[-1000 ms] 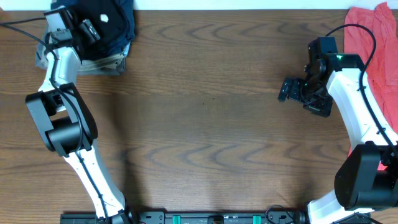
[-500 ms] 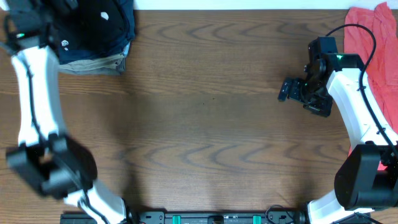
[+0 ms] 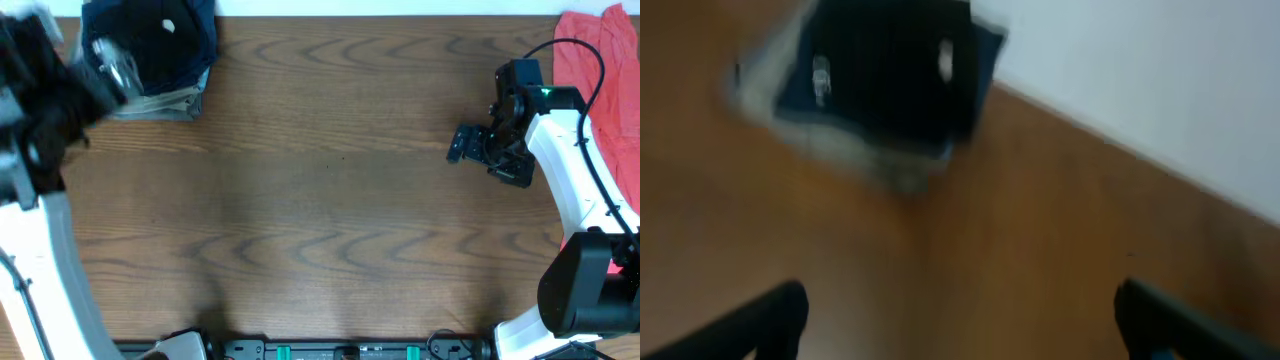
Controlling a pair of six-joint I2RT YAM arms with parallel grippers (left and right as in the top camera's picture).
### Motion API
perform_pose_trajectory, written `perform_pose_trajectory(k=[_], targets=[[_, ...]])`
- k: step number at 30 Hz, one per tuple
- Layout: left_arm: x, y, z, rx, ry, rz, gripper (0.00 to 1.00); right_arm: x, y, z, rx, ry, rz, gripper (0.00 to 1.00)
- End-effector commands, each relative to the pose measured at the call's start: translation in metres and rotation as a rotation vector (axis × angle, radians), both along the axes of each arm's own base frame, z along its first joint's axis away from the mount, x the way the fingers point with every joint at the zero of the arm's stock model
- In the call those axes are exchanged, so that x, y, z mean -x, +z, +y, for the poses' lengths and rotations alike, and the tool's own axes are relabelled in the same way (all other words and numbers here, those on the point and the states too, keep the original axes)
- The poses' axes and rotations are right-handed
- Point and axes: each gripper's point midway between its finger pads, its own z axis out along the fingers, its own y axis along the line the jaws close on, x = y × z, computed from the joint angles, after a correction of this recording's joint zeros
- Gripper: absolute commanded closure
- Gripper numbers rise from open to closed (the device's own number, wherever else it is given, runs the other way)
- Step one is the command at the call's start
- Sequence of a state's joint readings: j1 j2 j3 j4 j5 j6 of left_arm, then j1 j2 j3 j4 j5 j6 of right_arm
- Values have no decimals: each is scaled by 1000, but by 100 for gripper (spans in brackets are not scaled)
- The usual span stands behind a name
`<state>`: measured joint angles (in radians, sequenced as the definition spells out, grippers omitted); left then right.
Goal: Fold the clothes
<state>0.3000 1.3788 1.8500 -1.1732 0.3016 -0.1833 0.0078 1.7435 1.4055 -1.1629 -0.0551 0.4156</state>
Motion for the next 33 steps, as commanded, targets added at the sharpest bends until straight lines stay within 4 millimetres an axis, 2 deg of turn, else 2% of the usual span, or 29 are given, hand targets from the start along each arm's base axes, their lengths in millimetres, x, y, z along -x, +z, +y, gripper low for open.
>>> perform_pose_trajectory(k=[1,5,11,15,19,25,33], targets=[[34,-9,-16,51,-20,85,2,-1,4,-1,7,9,-13,1],[83,-26,-31,83,-30,214,2,-1,4,-1,7,9,-13,1],[130,-38,-53,75,-69,205,2,-1,4,-1,7,9,-13,1],[170,-57,-66,81,-76,218,2,-1,4,-1,7,9,-13,1],[214,-77,-77,109,-68,310,2,-1,4,-1,7,9,-13,1],[225,-72,-79,91,-69,250,2,-1,4,-1,7,9,-13,1],[222,-71,-76,72,-61,238,2,-1,4,-1,7,9,-13,1]])
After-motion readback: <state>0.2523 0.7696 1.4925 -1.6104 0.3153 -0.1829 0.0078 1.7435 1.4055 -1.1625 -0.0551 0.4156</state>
